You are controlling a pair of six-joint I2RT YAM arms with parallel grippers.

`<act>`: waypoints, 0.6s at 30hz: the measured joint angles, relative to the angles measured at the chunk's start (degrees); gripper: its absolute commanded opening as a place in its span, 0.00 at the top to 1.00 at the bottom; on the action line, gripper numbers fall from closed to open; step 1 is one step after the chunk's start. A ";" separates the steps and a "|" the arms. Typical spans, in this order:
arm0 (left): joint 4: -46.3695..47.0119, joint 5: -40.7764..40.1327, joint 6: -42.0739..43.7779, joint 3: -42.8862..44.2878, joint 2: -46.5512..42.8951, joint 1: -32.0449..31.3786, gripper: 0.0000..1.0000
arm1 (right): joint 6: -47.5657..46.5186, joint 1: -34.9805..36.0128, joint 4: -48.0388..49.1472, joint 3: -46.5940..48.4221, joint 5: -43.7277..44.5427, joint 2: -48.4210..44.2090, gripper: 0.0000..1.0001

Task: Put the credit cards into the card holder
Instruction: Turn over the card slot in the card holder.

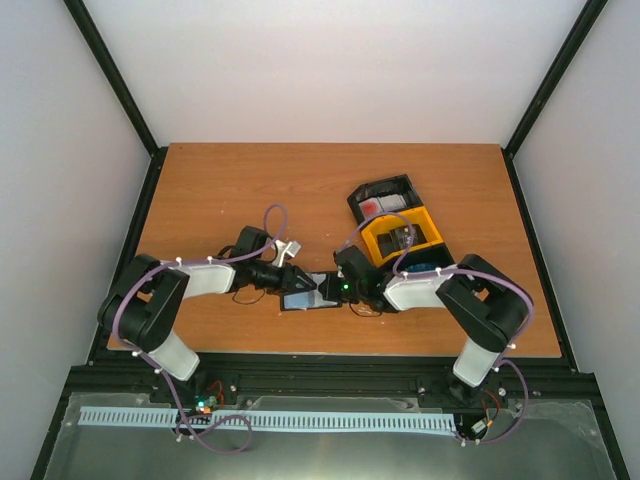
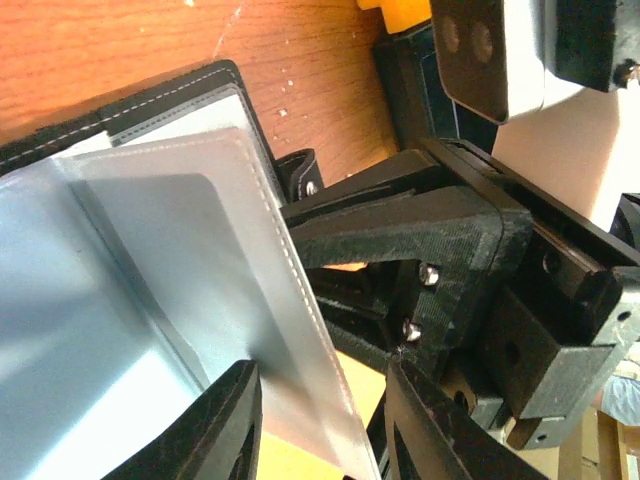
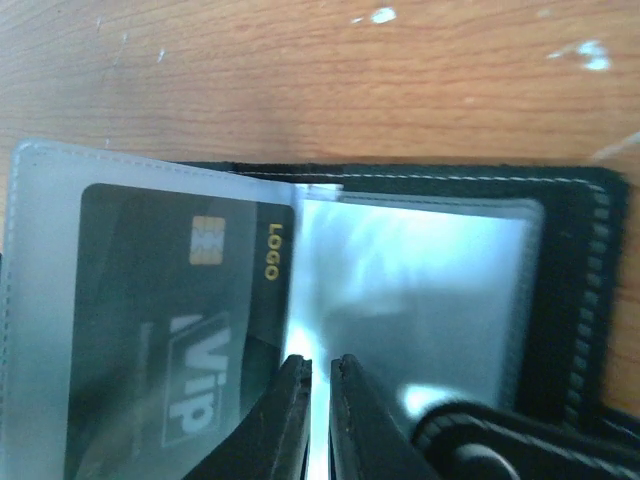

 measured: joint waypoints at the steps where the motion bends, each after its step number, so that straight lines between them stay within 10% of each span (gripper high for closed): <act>1: 0.33 0.28 0.00 0.00 0.09 0.00 0.64 | 0.04 0.00 -0.72 -0.37 0.98 -0.85 0.92; 18: 3.52 1.79 -0.66 0.15 3.96 -2.32 0.56 | -0.46 0.00 -13.46 -4.66 19.02 -19.50 0.72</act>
